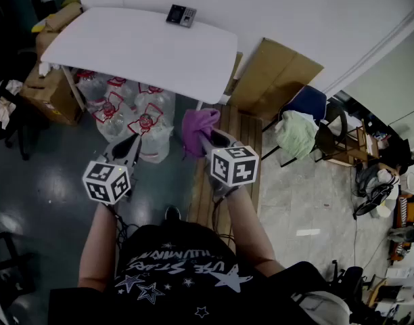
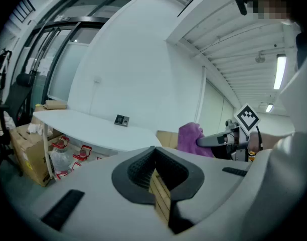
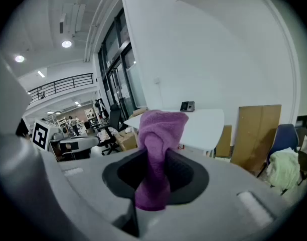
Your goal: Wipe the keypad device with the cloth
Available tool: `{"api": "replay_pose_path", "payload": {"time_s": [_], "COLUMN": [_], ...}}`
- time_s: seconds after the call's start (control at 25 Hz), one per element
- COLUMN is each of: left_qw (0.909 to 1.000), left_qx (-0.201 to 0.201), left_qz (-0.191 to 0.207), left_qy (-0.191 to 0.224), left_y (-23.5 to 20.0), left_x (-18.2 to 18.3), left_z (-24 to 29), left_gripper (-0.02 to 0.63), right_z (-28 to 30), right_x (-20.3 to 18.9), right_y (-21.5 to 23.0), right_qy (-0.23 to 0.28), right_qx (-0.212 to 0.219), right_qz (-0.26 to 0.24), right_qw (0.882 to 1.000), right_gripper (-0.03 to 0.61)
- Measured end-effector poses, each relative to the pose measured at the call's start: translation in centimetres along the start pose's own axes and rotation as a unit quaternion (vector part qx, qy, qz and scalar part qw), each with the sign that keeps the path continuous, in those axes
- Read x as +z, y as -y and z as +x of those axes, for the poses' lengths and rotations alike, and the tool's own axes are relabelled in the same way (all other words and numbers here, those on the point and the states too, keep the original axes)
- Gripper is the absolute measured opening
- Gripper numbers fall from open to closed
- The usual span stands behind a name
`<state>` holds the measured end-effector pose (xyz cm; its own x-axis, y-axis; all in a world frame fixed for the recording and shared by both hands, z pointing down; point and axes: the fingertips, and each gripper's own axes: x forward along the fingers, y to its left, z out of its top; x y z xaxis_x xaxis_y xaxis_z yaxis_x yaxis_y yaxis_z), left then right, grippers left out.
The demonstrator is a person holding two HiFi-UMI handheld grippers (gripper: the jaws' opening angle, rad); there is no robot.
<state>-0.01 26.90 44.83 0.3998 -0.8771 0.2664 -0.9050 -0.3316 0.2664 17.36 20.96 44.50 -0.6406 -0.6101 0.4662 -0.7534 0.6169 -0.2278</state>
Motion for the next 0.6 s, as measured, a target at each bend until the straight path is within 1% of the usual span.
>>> {"api": "replay_pose_path", "payload": {"time_s": [0.28,0.6], "left_qw": [1.0,1.0], "left_qx": [0.0,0.003], "left_qz": [0.004,0.005], "left_qy": [0.004,0.002], "left_y": [0.2,-0.1], "left_x": [0.01,0.22], "left_z": [-0.25,-0.06], "left_gripper": [0.006,0.006], "right_z": [-0.09,0.34], "right_x": [-0.77,-0.65], "right_y": [-0.79,-0.91], "right_qy": [-0.002,0.001], "right_qx": [0.01,0.019], "right_qz": [0.006,0.01], "right_qw": [1.0,1.0], "right_gripper": [0.095,0.095]}}
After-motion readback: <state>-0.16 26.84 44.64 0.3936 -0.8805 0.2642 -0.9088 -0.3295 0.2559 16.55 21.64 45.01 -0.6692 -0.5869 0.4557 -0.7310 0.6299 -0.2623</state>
